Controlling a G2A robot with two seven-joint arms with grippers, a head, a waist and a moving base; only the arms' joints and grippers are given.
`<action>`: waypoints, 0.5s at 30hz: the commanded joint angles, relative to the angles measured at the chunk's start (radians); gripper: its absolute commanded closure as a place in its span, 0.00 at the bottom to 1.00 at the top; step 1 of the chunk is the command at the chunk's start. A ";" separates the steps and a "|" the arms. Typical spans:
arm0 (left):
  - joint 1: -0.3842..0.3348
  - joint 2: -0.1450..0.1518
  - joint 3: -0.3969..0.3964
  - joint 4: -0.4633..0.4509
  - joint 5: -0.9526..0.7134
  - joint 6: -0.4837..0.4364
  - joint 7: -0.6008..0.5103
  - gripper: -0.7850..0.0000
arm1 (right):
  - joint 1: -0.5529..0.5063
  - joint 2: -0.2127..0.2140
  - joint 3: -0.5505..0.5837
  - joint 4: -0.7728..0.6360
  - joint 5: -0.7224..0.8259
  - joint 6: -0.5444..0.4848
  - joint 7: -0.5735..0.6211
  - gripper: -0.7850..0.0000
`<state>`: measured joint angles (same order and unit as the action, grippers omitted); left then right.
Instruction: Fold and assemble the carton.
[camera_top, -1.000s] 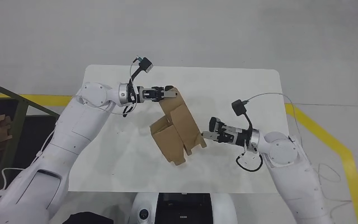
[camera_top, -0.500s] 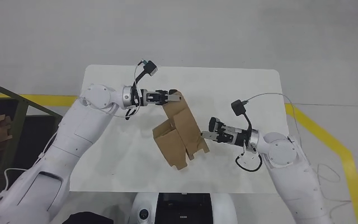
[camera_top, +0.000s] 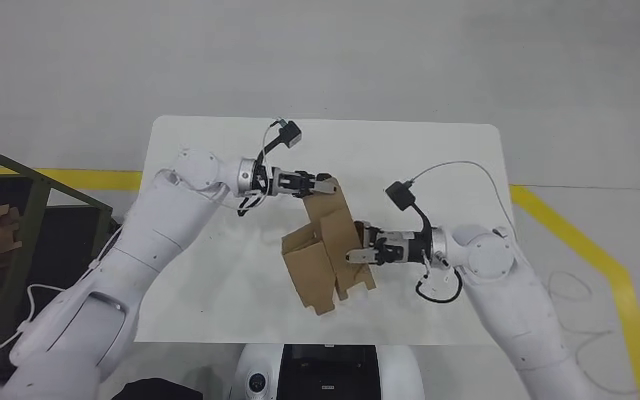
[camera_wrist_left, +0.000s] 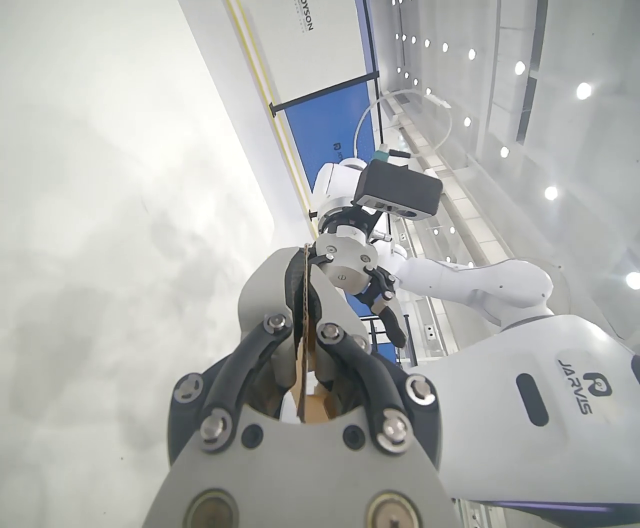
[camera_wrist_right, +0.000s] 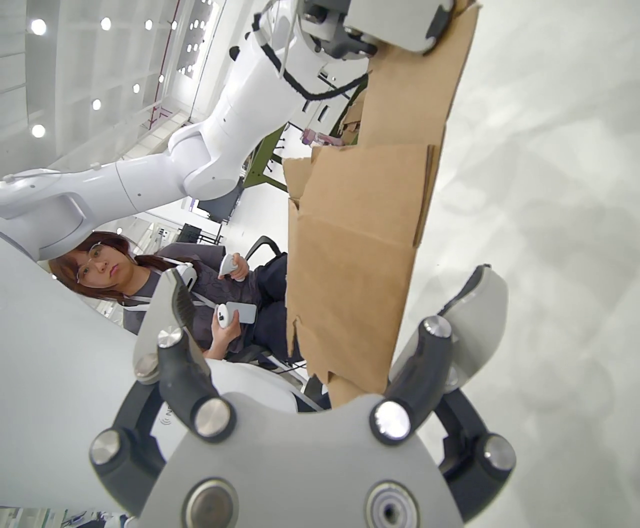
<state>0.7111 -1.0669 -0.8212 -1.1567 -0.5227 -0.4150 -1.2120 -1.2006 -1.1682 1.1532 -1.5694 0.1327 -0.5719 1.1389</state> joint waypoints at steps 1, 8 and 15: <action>-0.011 -0.010 0.015 0.019 -0.009 -0.005 -0.014 1.00 | 0.011 0.001 -0.010 0.020 0.010 -0.003 0.013 0.00; -0.042 -0.032 0.040 0.068 -0.015 -0.033 -0.056 1.00 | 0.045 0.004 -0.037 0.076 0.066 -0.010 0.068 0.27; -0.051 -0.049 0.046 0.099 -0.050 -0.056 -0.093 1.00 | 0.072 0.005 -0.061 0.119 0.101 0.001 0.083 0.58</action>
<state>0.6611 -1.1133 -0.7751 -1.0637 -0.5630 -0.4664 -1.2934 -1.1325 -1.1626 1.0968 -1.4558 0.2292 -0.5731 1.2210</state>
